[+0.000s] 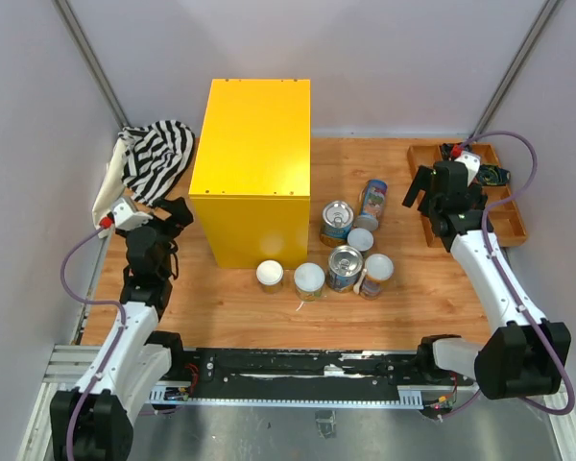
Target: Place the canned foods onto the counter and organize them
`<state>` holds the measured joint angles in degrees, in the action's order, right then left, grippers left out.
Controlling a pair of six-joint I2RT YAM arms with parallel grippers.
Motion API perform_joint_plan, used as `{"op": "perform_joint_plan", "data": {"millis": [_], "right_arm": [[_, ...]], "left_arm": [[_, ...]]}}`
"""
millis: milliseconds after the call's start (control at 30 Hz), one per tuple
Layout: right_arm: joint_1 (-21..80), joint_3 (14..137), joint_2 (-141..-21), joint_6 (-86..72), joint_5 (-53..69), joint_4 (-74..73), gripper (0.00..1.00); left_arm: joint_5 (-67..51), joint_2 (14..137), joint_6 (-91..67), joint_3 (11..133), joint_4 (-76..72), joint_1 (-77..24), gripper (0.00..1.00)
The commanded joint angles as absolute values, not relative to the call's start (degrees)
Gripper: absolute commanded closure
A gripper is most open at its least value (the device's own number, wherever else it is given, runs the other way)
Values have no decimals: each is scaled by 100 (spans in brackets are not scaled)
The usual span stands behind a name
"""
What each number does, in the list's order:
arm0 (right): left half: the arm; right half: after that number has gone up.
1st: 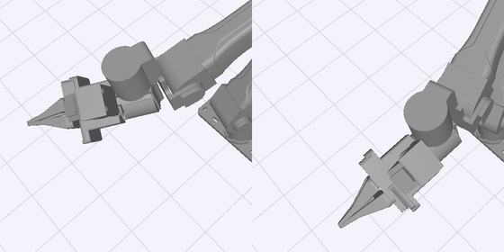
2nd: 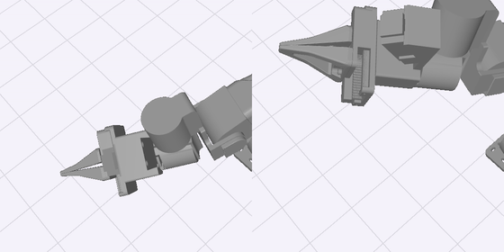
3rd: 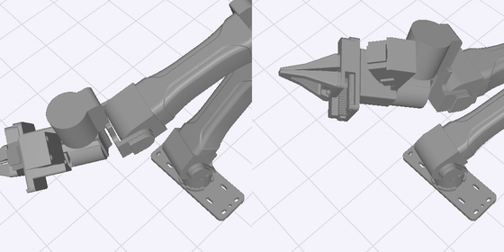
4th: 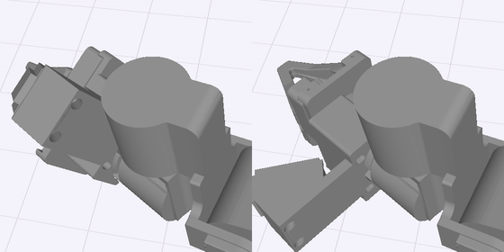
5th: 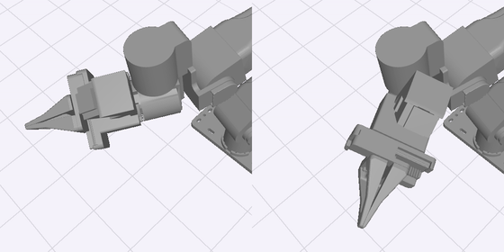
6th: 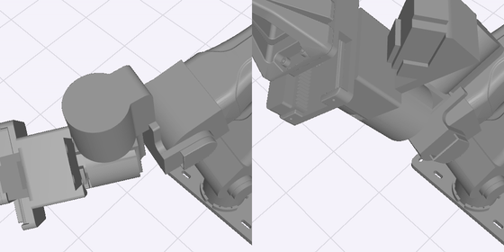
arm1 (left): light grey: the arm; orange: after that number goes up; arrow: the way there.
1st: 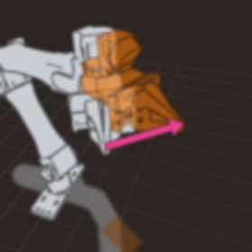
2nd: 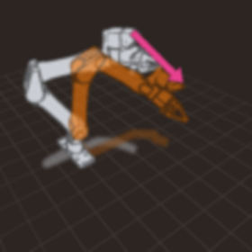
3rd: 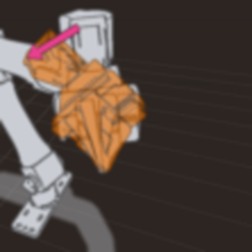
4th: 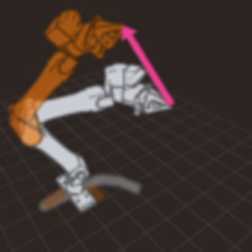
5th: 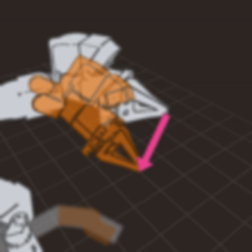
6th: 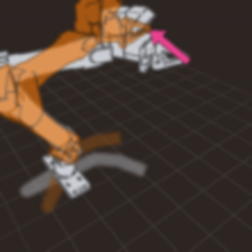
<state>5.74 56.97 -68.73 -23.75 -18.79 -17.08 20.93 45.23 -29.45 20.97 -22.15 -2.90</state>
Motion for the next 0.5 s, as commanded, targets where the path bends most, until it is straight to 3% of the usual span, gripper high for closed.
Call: {"op": "perform_joint_plan", "data": {"millis": [0, 233, 467], "right_arm": [[614, 5854, -6744, -2448, -1930, -2261, 2], [1135, 5837, -6882, -1962, -1001, -1794, 2], [1983, 6323, -7385, -1734, -1070, -2095, 1]], "left_arm": [[1567, 4056, -3360, 2318, -1128, -246, 1], [1215, 3544, -3656, 2428, -51, -335, 1], [1496, 3229, -3667, 2654, 984, -789, 1]]}}
